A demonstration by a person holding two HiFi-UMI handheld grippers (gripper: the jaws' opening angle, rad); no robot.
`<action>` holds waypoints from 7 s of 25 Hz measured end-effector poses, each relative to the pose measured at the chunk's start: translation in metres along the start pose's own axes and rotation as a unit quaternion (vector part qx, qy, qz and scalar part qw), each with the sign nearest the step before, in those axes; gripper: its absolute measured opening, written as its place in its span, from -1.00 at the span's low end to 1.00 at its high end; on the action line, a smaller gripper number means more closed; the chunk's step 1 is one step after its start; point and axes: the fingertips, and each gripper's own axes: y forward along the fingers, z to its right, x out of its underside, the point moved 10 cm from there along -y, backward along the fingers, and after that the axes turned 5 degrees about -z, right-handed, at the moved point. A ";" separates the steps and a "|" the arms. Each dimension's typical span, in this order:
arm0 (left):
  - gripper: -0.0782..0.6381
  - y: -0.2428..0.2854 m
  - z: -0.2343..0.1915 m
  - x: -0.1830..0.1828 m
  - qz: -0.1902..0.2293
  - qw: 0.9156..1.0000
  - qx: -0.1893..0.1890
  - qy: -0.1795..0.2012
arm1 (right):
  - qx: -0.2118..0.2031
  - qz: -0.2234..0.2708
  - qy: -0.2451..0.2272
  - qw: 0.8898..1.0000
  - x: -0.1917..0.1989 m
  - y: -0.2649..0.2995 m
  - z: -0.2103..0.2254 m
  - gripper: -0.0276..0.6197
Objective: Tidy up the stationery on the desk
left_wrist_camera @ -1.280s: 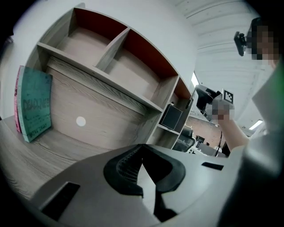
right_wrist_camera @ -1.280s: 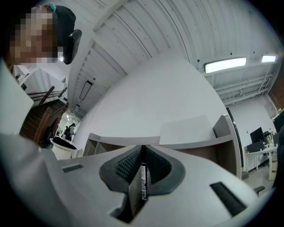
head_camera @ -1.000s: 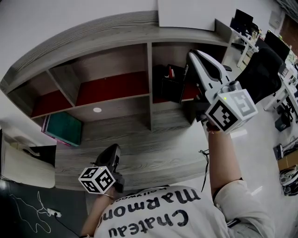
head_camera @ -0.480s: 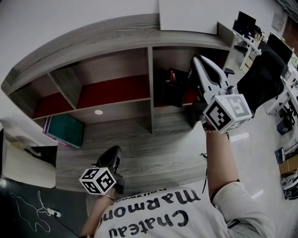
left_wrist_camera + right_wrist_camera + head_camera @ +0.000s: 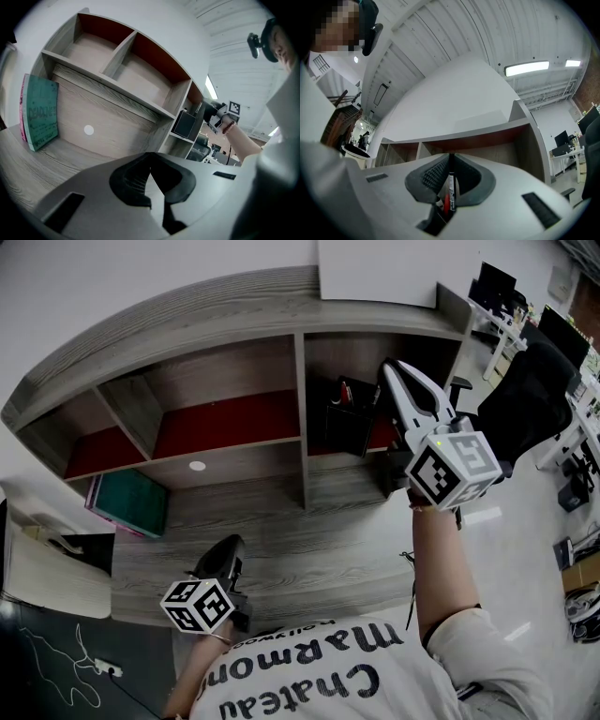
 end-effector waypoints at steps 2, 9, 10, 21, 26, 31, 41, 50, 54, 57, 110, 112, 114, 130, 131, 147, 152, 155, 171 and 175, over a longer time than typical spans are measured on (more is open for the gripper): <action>-0.74 0.001 0.001 0.001 -0.001 1.000 0.001 0.000 | 0.001 -0.005 -0.001 1.000 0.003 0.000 0.000 -0.78; -0.74 -0.003 -0.001 0.004 0.001 1.000 -0.005 -0.007 | 0.005 -0.031 0.006 0.999 0.017 -0.002 0.002 -0.78; -0.74 -0.003 -0.001 0.006 -0.001 1.000 -0.005 -0.007 | 0.006 -0.033 0.007 0.999 0.019 -0.003 0.002 -0.78; -0.74 -0.003 -0.003 0.006 -0.001 1.000 -0.004 -0.008 | 0.009 -0.055 0.014 0.998 0.034 -0.002 0.003 -0.77; -0.74 -0.003 -0.006 0.005 -0.002 1.000 -0.005 -0.008 | 0.010 -0.073 0.014 0.997 0.042 0.000 0.004 -0.77; -0.74 -0.004 -0.007 0.003 -0.001 1.000 -0.004 -0.006 | 0.013 -0.086 0.013 0.996 0.047 0.001 0.003 -0.77; -0.74 -0.005 -0.009 0.002 -0.002 1.000 0.001 -0.006 | 0.012 -0.108 0.004 0.994 0.050 0.003 -0.001 -0.77; -0.74 -0.003 -0.008 0.005 -0.006 1.000 0.005 -0.009 | 0.010 -0.121 0.008 0.993 0.050 0.005 -0.002 -0.77; -0.74 -0.001 -0.006 0.006 -0.006 1.000 0.007 -0.011 | 0.011 -0.121 0.013 0.993 0.050 0.005 0.001 -0.77; -0.74 0.001 -0.004 0.008 -0.007 1.000 0.009 -0.012 | 0.011 -0.120 0.017 0.993 0.051 0.005 0.003 -0.77; -0.74 -0.018 0.025 -0.005 0.012 0.995 0.104 0.008 | 0.006 -0.209 0.037 0.977 0.092 -0.076 -0.089 -0.77; -0.74 -0.023 0.024 -0.006 0.010 0.994 0.110 0.007 | 0.007 -0.221 0.035 0.975 0.094 -0.081 -0.101 -0.78; -0.74 -0.029 0.025 -0.006 0.007 0.993 0.118 0.007 | 0.009 -0.233 0.038 0.972 0.098 -0.089 -0.112 -0.79; -0.74 -0.073 0.030 0.008 -0.030 0.988 0.140 0.050 | 0.048 -0.296 0.116 0.947 0.132 -0.147 -0.194 -0.88; -0.74 -0.076 0.030 0.011 -0.031 0.988 0.142 0.049 | 0.052 -0.298 0.121 0.945 0.134 -0.151 -0.196 -0.88; -0.74 -0.113 0.036 0.041 -0.039 0.986 0.155 0.046 | 0.074 -0.312 0.149 0.935 0.143 -0.196 -0.234 -0.88; -0.74 -0.120 0.039 0.045 -0.038 0.985 0.160 0.047 | 0.077 -0.310 0.149 0.936 0.140 -0.203 -0.240 -0.88; -0.74 -0.125 0.038 0.046 -0.035 0.986 0.158 0.046 | 0.073 -0.309 0.148 0.937 0.140 -0.205 -0.244 -0.88; -0.74 -0.137 0.039 0.043 -0.025 0.986 0.156 0.049 | 0.074 -0.303 0.141 0.940 0.134 -0.208 -0.250 -0.88; -0.74 -0.139 0.041 0.045 -0.026 0.986 0.157 0.050 | 0.074 -0.303 0.140 0.940 0.132 -0.210 -0.251 -0.88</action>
